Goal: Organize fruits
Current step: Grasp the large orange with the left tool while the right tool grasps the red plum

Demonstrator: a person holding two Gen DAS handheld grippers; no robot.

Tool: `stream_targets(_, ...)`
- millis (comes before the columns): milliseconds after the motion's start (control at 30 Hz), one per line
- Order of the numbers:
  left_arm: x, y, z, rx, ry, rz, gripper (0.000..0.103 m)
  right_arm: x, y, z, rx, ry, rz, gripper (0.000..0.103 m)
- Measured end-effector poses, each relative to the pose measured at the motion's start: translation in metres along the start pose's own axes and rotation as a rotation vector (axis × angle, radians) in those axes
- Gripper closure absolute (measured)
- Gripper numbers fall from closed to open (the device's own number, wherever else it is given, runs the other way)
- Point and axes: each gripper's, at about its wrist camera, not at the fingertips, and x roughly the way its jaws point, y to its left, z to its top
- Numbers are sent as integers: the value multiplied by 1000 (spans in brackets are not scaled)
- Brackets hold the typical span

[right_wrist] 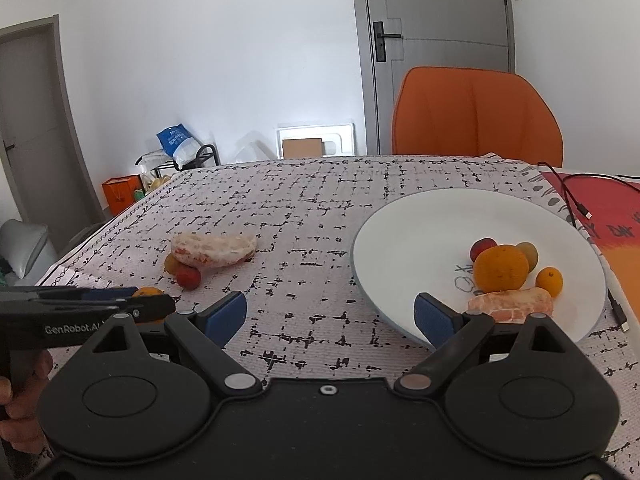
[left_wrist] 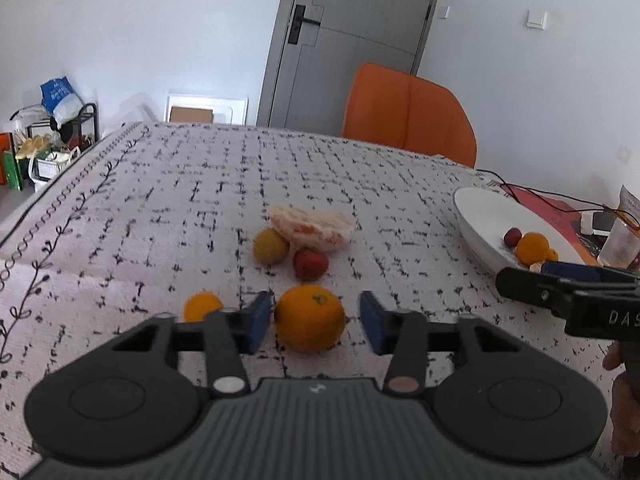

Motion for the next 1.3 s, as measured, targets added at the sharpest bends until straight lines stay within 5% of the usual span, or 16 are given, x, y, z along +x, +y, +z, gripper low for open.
stream_targets(667,-32,25,12,-23,-79,46,67,14,31,12,-53,-23,69,11)
stream_targets(1000,-38,56,10,-74,-80,109,67,44,69,17,-98,49,175,35)
stream_targets(1300,-43,75,9,-101,-85,129,67,68,91,19,-116,99,210,43)
